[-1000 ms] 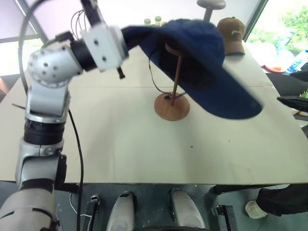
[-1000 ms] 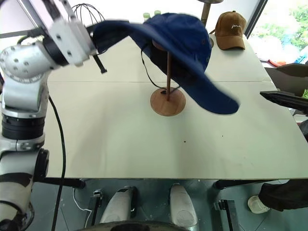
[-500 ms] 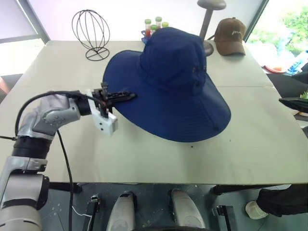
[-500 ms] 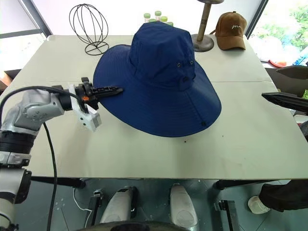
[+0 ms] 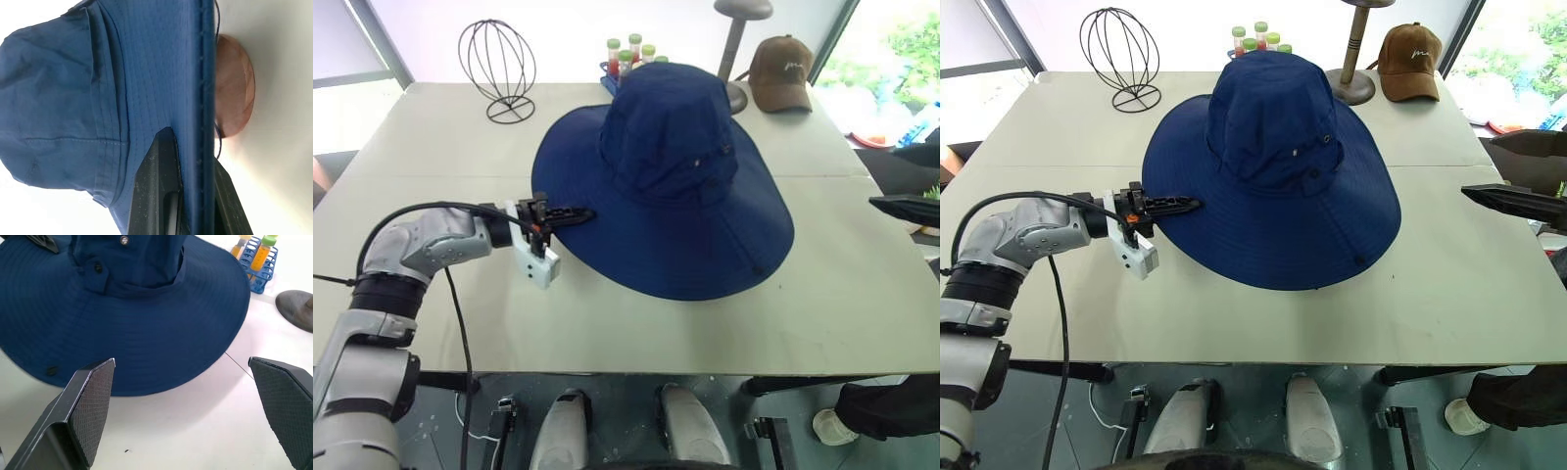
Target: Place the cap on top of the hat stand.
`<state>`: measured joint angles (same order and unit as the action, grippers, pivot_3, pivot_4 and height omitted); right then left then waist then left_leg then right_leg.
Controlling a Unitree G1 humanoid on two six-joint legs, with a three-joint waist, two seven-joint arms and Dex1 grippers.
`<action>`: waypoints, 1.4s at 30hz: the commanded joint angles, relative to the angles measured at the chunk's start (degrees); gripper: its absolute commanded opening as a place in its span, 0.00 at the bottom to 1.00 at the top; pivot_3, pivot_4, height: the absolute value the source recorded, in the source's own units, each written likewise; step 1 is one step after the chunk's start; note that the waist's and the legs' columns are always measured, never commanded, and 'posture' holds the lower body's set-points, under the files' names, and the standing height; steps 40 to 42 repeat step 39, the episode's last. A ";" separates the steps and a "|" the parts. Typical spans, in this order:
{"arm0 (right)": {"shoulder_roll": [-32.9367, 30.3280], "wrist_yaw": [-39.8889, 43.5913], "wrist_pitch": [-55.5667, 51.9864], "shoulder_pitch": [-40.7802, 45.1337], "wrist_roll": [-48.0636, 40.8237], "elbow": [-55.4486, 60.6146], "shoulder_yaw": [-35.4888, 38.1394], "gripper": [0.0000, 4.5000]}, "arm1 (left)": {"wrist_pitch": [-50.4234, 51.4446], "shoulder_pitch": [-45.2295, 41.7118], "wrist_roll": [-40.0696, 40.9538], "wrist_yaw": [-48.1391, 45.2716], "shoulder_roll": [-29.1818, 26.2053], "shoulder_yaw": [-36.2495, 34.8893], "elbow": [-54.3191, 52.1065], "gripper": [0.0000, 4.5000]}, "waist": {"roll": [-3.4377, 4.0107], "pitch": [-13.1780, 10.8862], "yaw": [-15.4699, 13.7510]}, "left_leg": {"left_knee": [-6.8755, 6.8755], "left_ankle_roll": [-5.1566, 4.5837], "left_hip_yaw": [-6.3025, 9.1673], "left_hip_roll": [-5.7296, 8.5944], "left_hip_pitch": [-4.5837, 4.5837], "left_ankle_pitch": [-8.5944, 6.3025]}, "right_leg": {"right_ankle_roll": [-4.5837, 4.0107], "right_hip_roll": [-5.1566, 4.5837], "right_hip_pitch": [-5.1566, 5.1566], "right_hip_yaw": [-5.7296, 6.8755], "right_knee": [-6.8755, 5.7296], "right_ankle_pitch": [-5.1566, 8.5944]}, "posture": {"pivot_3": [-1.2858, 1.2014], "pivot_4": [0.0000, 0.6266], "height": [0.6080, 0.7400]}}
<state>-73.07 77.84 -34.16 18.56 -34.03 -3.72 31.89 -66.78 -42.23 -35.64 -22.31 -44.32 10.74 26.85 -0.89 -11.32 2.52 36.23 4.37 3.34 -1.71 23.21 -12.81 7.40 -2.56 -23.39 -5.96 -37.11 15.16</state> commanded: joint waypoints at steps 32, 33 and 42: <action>0.43 6.26 11.93 19.70 6.98 -18.24 -18.10 1.00 | 105.25 13.23 91.67 -48.06 -34.35 -27.83 -17.92 0.98 | 0.20 -0.22 1.53 | -0.09 0.00 -0.06 -0.06 0.09 0.00 | -0.34 0.03 -0.28 0.01 -0.14 0.24 | 0.52 0.24 1.00; 0.61 6.52 12.27 20.55 7.37 -19.00 -18.68 1.00 | 106.03 12.40 91.07 -49.35 -34.77 -28.07 -17.18 0.98 | 0.22 -0.23 1.65 | -0.09 0.00 -0.06 -0.06 0.09 0.00 | -0.33 0.03 -0.29 0.01 -0.16 0.24 | 0.52 0.24 1.00; 2.43 8.14 13.83 25.30 9.42 -22.90 -21.66 1.00 | 106.09 7.52 85.74 -54.03 -36.32 -26.65 -16.45 0.98 | 0.25 -0.25 1.97 | -0.14 0.00 -0.10 -0.07 0.11 0.00 | -0.32 0.05 -0.40 0.01 -0.23 0.23 | 0.52 0.24 1.00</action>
